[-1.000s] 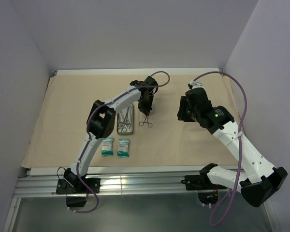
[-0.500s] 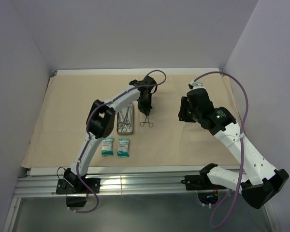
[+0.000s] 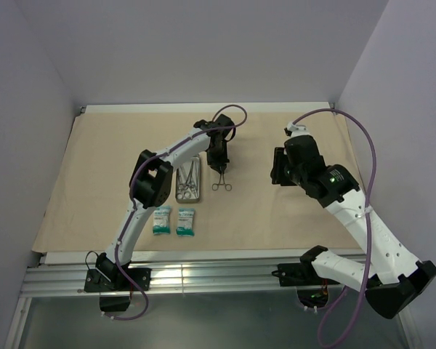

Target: Open and lay out the surgical kit

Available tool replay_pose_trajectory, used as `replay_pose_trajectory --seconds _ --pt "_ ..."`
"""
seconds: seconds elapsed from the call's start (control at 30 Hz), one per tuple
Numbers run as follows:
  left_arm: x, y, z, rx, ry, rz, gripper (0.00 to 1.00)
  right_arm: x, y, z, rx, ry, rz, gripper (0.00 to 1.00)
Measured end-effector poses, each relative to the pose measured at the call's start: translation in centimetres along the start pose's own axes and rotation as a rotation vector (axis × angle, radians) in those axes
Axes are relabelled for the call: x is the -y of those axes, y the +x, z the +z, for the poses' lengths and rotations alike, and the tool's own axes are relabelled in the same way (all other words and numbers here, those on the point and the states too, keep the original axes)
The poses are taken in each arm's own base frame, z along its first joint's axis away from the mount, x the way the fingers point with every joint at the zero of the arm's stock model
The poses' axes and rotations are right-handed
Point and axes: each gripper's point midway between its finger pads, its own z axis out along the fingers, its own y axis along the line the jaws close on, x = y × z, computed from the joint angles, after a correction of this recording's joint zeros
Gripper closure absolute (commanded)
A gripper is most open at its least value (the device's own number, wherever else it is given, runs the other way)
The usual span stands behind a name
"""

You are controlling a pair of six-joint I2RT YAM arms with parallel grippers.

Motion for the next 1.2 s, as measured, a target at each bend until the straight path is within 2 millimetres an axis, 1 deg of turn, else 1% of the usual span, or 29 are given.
replay_pose_trajectory --seconds 0.3,0.4,0.47,0.67,0.8,0.9,1.1,1.2 --pt "0.0 0.0 0.0 0.001 -0.001 -0.026 0.80 0.2 0.1 -0.3 0.008 -0.004 -0.006 0.57" --pt "0.0 0.0 0.0 0.001 -0.001 -0.032 0.72 0.2 0.3 -0.4 0.005 -0.003 -0.007 0.58" --pt "0.1 0.0 0.0 0.002 0.000 -0.039 0.70 0.3 0.3 -0.3 0.004 -0.002 -0.007 0.58" --pt "0.2 -0.1 0.0 0.004 0.005 -0.041 0.69 0.3 0.4 -0.3 0.002 -0.001 -0.007 0.58" --pt "0.1 0.0 -0.5 0.000 0.000 -0.038 0.68 0.4 0.9 -0.1 -0.008 0.002 -0.008 0.57" --pt "0.3 -0.2 -1.9 0.014 0.010 -0.033 0.68 0.4 0.9 -0.1 -0.008 0.001 -0.008 0.58" --pt "0.8 -0.8 -6.6 0.074 0.057 -0.005 0.69 0.2 1.0 0.0 -0.014 -0.008 -0.005 0.57" --pt "0.0 -0.4 -8.1 0.095 0.049 0.022 0.70 -0.1 1.0 0.2 -0.021 -0.017 0.000 0.57"
